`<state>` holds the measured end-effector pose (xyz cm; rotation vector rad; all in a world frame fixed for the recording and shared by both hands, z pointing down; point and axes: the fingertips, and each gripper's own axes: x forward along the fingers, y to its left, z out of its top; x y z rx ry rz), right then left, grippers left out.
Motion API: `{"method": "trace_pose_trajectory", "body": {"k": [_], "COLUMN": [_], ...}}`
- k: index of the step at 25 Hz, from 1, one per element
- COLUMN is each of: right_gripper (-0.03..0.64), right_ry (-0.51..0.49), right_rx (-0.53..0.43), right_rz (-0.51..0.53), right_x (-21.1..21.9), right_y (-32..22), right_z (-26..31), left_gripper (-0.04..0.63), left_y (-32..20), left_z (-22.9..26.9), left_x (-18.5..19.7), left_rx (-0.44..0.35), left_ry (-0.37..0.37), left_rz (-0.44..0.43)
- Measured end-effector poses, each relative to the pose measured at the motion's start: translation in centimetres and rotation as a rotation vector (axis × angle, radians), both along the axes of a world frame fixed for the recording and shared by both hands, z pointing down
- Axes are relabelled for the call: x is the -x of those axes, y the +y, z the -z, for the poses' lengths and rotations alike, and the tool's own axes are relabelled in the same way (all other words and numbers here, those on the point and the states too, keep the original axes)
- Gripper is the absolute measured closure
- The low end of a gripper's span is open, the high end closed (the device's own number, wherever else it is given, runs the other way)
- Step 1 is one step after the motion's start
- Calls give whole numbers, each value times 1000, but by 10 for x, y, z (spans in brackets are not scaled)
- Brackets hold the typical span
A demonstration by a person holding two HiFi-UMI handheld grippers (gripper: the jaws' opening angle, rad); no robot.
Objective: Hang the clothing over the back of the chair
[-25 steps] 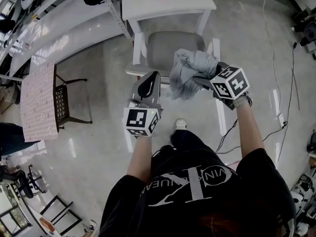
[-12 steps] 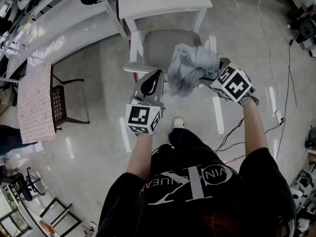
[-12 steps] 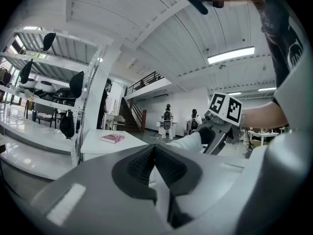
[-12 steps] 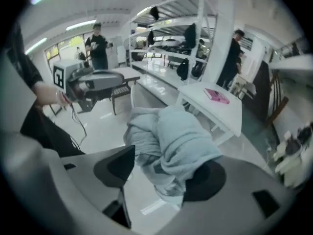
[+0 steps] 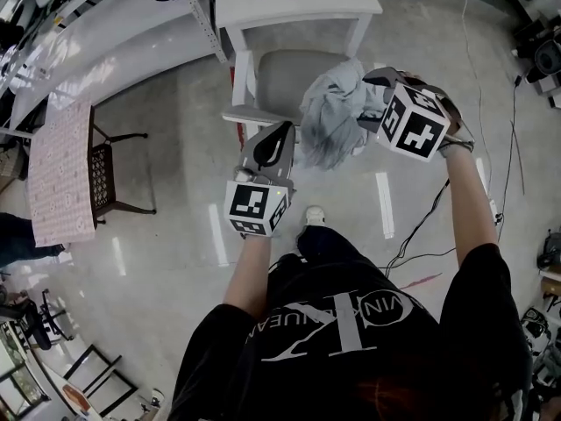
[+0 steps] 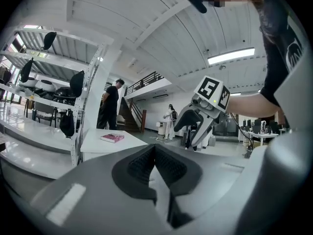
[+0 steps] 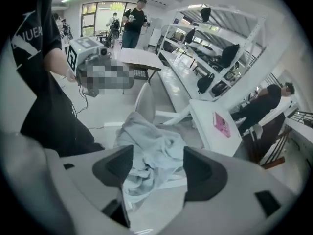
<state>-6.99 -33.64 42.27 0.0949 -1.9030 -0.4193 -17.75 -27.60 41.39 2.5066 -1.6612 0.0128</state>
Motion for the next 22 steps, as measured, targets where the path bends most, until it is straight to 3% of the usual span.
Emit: {"method": "trace_pose_trajectory", "body": {"k": [6,13,22], "right_gripper": [328,542,583], "right_ry": [-170,-419,-652], "right_rx": [63,65,24], "right_rz": [-106,-289,-489], "right_x": [17,18,-1], "right_y": [7,9,21], "right_z": [-8,-8,2], "left_gripper": [584,584,584], "left_y": [3,6,14], "left_z": [-2,-4,-5], "left_x": [14,31,36], "left_rx": [-4,3,4], "left_ry": [-8,-37,-62], "left_rz": [23,42,28]}}
